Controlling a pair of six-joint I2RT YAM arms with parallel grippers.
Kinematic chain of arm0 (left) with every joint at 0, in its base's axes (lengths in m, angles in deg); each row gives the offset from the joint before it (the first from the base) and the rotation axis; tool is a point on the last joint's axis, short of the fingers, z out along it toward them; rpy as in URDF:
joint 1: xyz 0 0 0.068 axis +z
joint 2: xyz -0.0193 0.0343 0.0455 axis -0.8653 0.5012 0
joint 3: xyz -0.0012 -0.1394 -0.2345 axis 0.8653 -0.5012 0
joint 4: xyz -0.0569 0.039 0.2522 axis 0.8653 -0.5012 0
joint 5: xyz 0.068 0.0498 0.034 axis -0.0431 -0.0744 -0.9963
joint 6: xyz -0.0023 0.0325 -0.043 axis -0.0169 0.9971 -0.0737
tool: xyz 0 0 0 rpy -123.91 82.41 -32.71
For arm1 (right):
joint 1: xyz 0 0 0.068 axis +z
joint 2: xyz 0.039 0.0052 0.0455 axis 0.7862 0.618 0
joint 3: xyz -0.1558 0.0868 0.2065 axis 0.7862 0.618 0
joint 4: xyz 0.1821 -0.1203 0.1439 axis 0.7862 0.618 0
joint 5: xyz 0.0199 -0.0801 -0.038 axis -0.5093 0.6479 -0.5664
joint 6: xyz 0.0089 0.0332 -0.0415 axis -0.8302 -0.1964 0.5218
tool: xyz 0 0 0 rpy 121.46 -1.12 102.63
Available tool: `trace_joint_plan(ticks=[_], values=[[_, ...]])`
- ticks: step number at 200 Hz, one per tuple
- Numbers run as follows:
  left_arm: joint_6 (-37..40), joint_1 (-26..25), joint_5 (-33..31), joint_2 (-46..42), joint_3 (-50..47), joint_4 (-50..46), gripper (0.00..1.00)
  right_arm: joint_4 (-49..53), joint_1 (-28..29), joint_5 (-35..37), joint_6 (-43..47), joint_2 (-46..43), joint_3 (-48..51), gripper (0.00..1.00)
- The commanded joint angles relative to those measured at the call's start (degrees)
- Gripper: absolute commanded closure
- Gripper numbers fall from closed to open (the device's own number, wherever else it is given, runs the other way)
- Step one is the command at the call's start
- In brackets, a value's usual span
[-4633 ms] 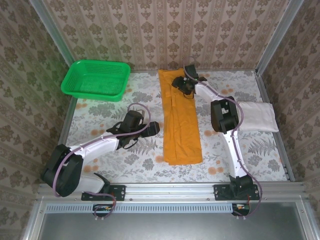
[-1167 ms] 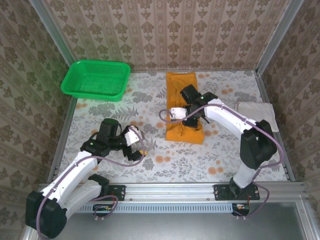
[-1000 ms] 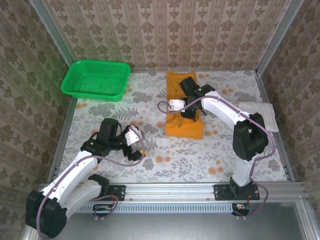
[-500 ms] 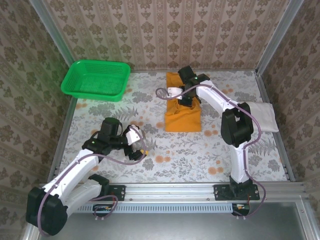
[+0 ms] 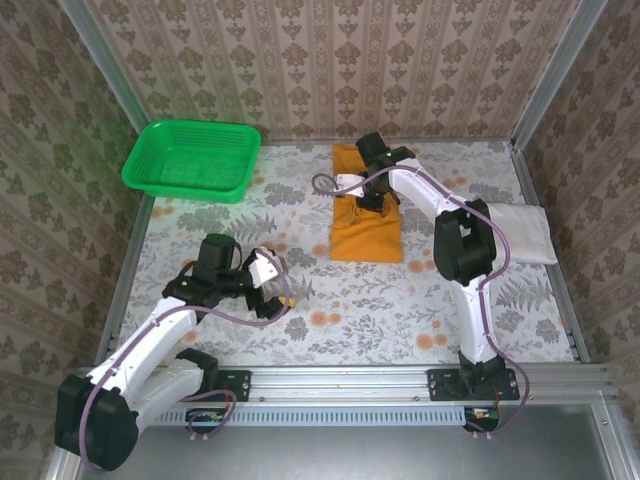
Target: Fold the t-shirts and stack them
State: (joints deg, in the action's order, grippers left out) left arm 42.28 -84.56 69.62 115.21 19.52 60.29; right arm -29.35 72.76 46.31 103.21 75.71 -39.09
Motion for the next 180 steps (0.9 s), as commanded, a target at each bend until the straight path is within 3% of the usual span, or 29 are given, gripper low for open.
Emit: trace_joint_plan(ticks=[1, 30, 87, 97, 106, 131, 180], values=[[-0.64, 0.56, 1.83, -0.17, 0.43, 0.10, 0.00, -2.07, -0.71, 1.51, 0.35, 1.67, -1.71, 1.00], [-0.80, 0.65, 1.59, -0.25, 0.44, 0.19, 0.00, -3.19, -0.72, 1.80, 0.53, 2.51, -2.04, 1.00], [-1.08, 0.64, 0.99, -0.69, 0.69, 0.19, 0.00, -5.96, -0.67, 4.85, -1.27, 0.02, -1.24, 0.79], [-1.29, 0.65, 1.02, -0.79, 0.73, 0.20, 0.00, -8.00, -0.65, 4.90, -2.20, -2.07, 0.69, 0.68], [-1.45, 0.65, 0.99, -0.92, 0.77, 0.12, 0.00, -10.37, -0.46, 5.01, -2.82, -4.20, 3.42, 0.51], [-1.74, 0.65, 1.13, -1.64, 0.56, 0.18, 0.00, -20.02, 0.80, 5.54, -2.37, -10.78, 14.48, 0.32], [-1.67, 0.65, 1.15, -1.99, 0.02, 0.83, 0.00, -27.32, 2.90, 5.02, -4.79, -13.93, 25.83, 0.28]])
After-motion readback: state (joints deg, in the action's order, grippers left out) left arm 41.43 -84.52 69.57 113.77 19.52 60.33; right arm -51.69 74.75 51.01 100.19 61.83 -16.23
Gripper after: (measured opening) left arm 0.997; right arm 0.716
